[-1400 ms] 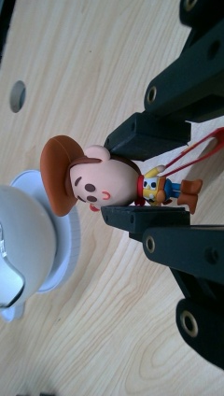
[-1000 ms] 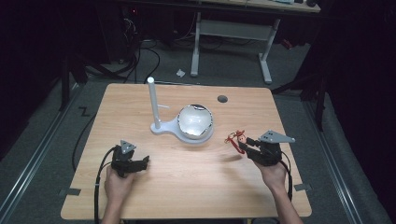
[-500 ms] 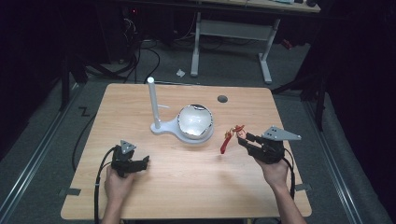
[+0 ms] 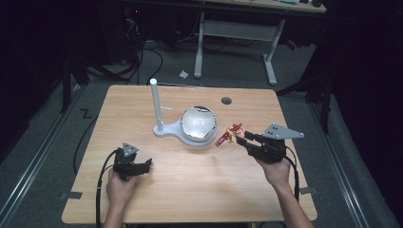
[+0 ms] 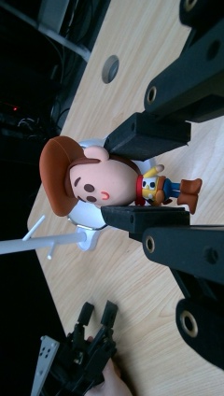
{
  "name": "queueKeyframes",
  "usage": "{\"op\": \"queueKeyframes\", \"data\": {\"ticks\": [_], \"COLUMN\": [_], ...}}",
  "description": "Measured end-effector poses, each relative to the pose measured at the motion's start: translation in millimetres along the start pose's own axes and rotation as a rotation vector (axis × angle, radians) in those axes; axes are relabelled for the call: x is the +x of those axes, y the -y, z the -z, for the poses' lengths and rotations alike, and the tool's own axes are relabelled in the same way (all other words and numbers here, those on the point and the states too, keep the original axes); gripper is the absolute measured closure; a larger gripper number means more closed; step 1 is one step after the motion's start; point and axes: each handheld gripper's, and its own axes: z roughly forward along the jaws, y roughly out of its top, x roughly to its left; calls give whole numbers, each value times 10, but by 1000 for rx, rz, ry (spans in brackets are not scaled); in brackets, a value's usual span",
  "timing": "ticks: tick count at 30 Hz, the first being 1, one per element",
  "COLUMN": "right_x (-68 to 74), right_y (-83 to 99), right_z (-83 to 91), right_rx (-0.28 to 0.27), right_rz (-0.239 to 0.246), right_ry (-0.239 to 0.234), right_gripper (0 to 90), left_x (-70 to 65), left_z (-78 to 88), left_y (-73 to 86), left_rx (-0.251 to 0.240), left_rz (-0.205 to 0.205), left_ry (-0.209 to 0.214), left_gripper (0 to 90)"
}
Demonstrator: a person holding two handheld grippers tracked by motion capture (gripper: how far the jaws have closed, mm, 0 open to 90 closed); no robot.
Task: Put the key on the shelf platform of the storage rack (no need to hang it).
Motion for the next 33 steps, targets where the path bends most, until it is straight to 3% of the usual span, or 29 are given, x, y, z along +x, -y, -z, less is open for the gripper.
{"op": "queueKeyframes", "data": {"ticks": [12,23,33], "right_x": [57,75,30], "right_y": [-197,-505,-670], "right_z": [-54,-146,-232], "right_rx": [-22,-37,-30], "right_rz": [25,70,68], "right_ry": [-36,-51,-59], "right_gripper": [666,666,666], "left_x": [0,0,0], "left_z": [0,-1,-1], "left_y": [0,1,1], "left_rx": [0,-1,-1], "left_rz": [0,0,0], "left_ry": [0,-1,-1], "left_gripper": [186,186,186]}}
